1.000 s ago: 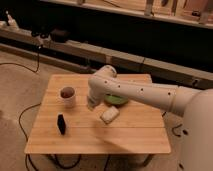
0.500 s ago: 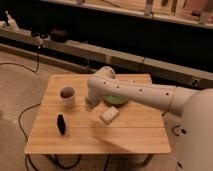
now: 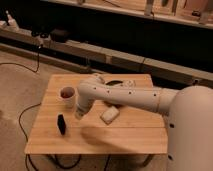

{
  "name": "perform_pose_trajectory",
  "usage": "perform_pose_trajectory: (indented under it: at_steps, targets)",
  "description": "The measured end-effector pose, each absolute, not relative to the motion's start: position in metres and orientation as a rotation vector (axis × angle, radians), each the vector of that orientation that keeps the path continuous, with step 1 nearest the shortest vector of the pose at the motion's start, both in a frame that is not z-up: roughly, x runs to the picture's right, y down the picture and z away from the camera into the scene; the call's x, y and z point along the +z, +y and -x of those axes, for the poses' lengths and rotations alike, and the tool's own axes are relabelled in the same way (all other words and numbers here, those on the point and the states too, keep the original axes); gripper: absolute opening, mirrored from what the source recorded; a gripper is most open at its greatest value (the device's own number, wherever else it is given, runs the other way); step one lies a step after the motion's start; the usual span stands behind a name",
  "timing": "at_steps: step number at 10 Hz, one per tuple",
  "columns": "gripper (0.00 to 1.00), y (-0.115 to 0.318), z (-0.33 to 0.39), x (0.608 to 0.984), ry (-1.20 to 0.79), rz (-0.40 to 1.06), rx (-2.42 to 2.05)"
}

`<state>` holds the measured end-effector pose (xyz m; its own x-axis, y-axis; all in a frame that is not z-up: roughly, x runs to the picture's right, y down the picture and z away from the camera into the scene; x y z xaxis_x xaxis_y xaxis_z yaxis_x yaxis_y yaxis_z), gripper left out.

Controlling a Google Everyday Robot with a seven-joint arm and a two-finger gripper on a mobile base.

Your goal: Knock the eraser over

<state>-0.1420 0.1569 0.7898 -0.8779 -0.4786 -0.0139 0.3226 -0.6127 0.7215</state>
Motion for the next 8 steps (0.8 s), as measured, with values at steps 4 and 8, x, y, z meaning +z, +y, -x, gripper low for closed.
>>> perform_pose_trajectory:
  at_steps: [4, 8]
  targets:
    - [0.0, 0.18, 0.155, 0.795, -1.117, -0.274, -2.513]
    - [0.0, 0.193, 0.163, 0.805, -1.141, -0.263, -2.528]
